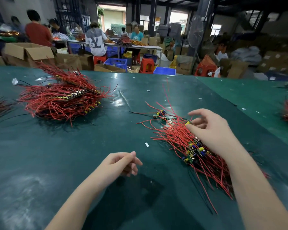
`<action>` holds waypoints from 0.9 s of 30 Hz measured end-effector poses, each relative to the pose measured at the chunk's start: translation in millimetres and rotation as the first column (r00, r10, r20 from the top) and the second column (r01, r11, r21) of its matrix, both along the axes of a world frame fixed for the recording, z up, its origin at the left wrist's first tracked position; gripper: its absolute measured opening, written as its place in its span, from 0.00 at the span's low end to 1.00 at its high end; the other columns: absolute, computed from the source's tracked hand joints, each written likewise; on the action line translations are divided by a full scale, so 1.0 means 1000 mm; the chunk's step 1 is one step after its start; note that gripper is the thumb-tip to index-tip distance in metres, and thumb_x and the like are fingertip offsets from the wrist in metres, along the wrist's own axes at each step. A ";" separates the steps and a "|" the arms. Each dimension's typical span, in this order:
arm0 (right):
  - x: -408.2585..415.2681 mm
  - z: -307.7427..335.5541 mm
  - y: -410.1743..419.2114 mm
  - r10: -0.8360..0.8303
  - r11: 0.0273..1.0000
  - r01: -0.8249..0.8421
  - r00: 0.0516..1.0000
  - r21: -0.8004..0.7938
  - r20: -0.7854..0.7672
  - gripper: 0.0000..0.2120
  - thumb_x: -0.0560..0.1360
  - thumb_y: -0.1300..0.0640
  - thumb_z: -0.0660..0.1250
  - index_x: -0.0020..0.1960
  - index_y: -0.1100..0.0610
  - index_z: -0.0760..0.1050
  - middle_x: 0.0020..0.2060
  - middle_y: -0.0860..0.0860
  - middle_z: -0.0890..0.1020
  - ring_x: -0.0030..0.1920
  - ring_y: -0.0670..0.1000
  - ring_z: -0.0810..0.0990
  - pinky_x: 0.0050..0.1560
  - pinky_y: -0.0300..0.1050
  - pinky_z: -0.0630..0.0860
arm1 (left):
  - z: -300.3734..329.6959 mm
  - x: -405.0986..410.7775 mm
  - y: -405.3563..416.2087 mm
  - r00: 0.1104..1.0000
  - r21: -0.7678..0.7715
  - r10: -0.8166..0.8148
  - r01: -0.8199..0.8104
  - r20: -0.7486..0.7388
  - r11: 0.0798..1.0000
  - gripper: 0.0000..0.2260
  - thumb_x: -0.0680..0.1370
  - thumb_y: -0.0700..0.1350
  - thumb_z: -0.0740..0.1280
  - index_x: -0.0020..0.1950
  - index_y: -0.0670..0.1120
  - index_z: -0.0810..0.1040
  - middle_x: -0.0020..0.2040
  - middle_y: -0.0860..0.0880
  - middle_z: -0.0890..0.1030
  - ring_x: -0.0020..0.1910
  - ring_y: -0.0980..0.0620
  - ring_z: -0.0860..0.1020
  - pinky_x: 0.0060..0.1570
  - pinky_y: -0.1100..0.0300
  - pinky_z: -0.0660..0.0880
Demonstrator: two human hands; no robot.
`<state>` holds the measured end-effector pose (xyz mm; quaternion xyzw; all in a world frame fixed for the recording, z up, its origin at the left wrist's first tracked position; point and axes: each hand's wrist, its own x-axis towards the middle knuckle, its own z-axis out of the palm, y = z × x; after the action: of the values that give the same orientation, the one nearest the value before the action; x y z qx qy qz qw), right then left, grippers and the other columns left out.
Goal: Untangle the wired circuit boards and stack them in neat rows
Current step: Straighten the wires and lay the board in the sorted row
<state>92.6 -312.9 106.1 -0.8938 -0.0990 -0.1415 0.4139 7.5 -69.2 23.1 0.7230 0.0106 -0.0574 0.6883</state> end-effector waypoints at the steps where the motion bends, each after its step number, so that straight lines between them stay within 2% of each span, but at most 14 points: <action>1: 0.004 -0.001 -0.003 -0.065 0.994 0.069 0.996 -0.089 0.055 0.10 0.72 0.60 0.72 0.51 0.50 0.79 0.41 0.48 0.83 0.39 0.46 0.79 0.44 0.36 0.72 | 0.000 0.000 0.000 1.000 0.011 0.000 0.000 0.004 1.000 0.18 0.82 0.47 0.59 0.45 0.37 0.82 0.33 0.46 0.79 0.35 0.52 0.76 0.39 0.62 0.74; 4: 0.015 -0.013 -0.016 -0.222 0.921 0.253 0.966 -0.297 0.132 0.08 0.74 0.59 0.69 0.53 0.54 0.80 0.47 0.53 0.84 0.49 0.55 0.81 0.53 0.46 0.74 | -0.001 0.001 0.000 1.000 0.031 0.011 -0.011 0.007 0.999 0.17 0.82 0.46 0.60 0.44 0.38 0.83 0.33 0.48 0.79 0.34 0.53 0.77 0.38 0.64 0.74; 7: 0.018 -0.032 -0.023 -0.250 0.842 0.232 0.968 -0.487 0.030 0.11 0.75 0.57 0.66 0.57 0.56 0.79 0.52 0.55 0.83 0.55 0.58 0.79 0.56 0.50 0.74 | -0.006 0.003 0.001 1.000 0.047 0.000 0.000 0.007 0.999 0.16 0.82 0.46 0.60 0.43 0.40 0.83 0.33 0.48 0.79 0.34 0.54 0.77 0.38 0.66 0.74; 9: 0.014 -0.043 -0.019 -0.259 0.770 0.235 0.965 -0.593 0.047 0.14 0.75 0.56 0.66 0.59 0.56 0.78 0.53 0.57 0.82 0.56 0.60 0.77 0.56 0.52 0.74 | -0.009 0.005 0.002 1.000 0.069 -0.006 0.006 0.003 0.998 0.16 0.82 0.47 0.61 0.42 0.42 0.83 0.33 0.49 0.80 0.34 0.54 0.78 0.38 0.65 0.74; 11: 0.009 -0.052 -0.009 -0.263 0.759 0.313 0.950 -0.571 0.170 0.16 0.72 0.59 0.69 0.59 0.59 0.78 0.56 0.60 0.80 0.58 0.63 0.74 0.59 0.54 0.71 | -0.012 0.006 0.002 1.000 0.101 -0.013 0.013 -0.002 0.995 0.15 0.82 0.47 0.61 0.42 0.43 0.83 0.33 0.49 0.80 0.35 0.54 0.78 0.39 0.65 0.74; 13: 0.003 -0.058 0.010 -0.231 0.805 0.352 0.928 -0.478 0.294 0.17 0.69 0.62 0.72 0.57 0.62 0.79 0.56 0.63 0.78 0.59 0.65 0.73 0.61 0.57 0.69 | -0.014 0.008 0.003 1.000 0.116 -0.011 0.012 -0.007 0.993 0.15 0.82 0.47 0.61 0.42 0.43 0.83 0.33 0.50 0.80 0.34 0.54 0.78 0.38 0.64 0.74; 15: 0.000 -0.064 0.037 -0.145 0.855 0.288 0.931 -0.432 0.334 0.17 0.67 0.63 0.73 0.56 0.62 0.80 0.56 0.63 0.78 0.59 0.64 0.74 0.62 0.58 0.70 | -0.016 0.009 0.003 1.000 0.102 0.018 -0.018 -0.006 0.995 0.15 0.82 0.45 0.61 0.43 0.41 0.83 0.33 0.50 0.79 0.33 0.54 0.77 0.37 0.64 0.74; 19: -0.004 -0.086 0.100 0.078 0.902 0.043 0.962 -0.430 0.261 0.18 0.70 0.59 0.72 0.59 0.60 0.78 0.58 0.59 0.78 0.62 0.61 0.73 0.64 0.54 0.69 | -0.016 0.014 0.005 0.981 -0.002 0.194 -0.194 -0.015 0.981 0.13 0.82 0.42 0.60 0.44 0.39 0.82 0.32 0.49 0.79 0.31 0.55 0.77 0.34 0.65 0.74; 21: -0.004 -0.100 0.125 0.157 0.891 -0.043 0.964 -0.452 0.217 0.18 0.74 0.56 0.68 0.63 0.58 0.75 0.62 0.57 0.75 0.66 0.58 0.70 0.68 0.51 0.63 | -0.015 0.016 0.008 0.957 -0.078 0.286 -0.288 -0.040 0.954 0.13 0.82 0.40 0.60 0.45 0.38 0.82 0.33 0.47 0.78 0.30 0.55 0.77 0.32 0.65 0.74; 24: 0.002 -0.123 0.145 0.199 0.853 -0.108 0.972 -0.510 0.127 0.21 0.79 0.51 0.58 0.71 0.54 0.66 0.69 0.52 0.67 0.71 0.52 0.62 0.71 0.43 0.55 | -0.014 0.018 0.014 0.925 -0.151 0.371 -0.379 -0.080 0.913 0.13 0.81 0.38 0.59 0.44 0.38 0.82 0.33 0.48 0.79 0.30 0.54 0.76 0.32 0.65 0.74; 27: 0.005 -0.135 0.148 0.149 0.868 -0.088 0.985 -0.489 0.086 0.20 0.81 0.49 0.55 0.71 0.52 0.65 0.69 0.50 0.68 0.71 0.51 0.61 0.70 0.42 0.56 | -0.012 0.022 0.020 0.891 -0.223 0.429 -0.453 -0.148 0.863 0.12 0.81 0.36 0.59 0.47 0.38 0.82 0.35 0.48 0.79 0.31 0.53 0.77 0.32 0.64 0.75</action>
<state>98.1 -164.5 -29.2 -0.9508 -0.2106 -0.1403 0.1786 29.7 -48.7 10.6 0.6046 0.2005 0.0668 0.7680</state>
